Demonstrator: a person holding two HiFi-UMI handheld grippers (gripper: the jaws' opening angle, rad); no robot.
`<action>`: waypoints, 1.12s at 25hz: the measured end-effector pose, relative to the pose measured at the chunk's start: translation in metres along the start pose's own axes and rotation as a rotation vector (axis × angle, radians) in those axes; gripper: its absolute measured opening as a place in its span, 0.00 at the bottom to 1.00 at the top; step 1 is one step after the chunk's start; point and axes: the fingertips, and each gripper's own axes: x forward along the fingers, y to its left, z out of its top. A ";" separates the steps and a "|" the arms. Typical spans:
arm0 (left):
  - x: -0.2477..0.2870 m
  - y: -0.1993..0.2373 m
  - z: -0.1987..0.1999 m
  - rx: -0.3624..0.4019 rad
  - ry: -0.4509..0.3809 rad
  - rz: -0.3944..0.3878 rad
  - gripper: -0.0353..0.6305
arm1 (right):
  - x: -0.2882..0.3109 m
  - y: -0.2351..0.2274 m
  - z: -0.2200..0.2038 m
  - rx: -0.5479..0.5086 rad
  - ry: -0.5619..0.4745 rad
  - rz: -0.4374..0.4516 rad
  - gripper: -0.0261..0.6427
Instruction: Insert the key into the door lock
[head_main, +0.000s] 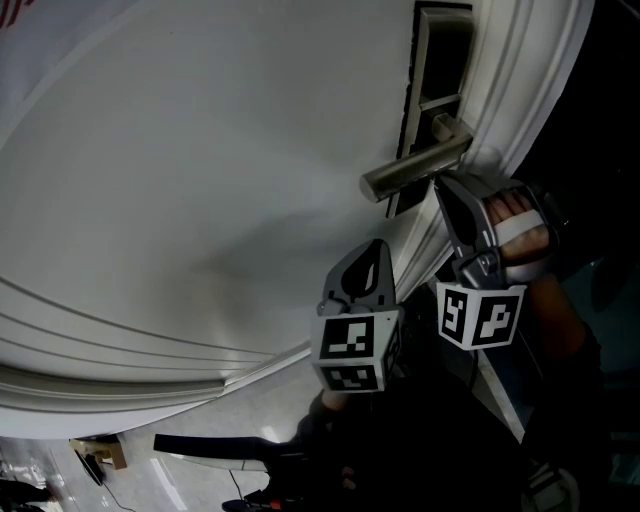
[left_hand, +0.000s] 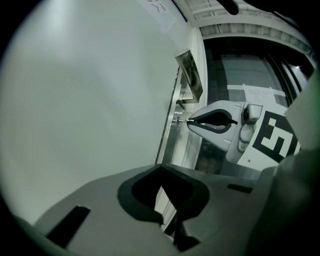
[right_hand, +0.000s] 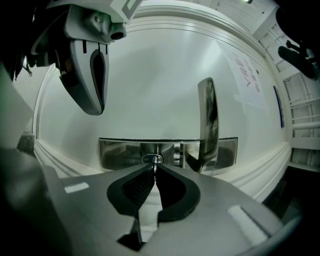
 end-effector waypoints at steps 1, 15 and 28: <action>0.000 0.000 0.000 -0.002 0.000 -0.001 0.05 | 0.000 0.000 0.000 0.001 0.001 0.000 0.06; 0.000 -0.002 0.001 -0.006 0.002 -0.012 0.05 | -0.001 -0.001 0.000 0.005 0.001 0.005 0.06; -0.001 -0.005 0.010 0.027 -0.008 -0.017 0.05 | -0.002 -0.002 0.002 -0.008 -0.004 0.010 0.06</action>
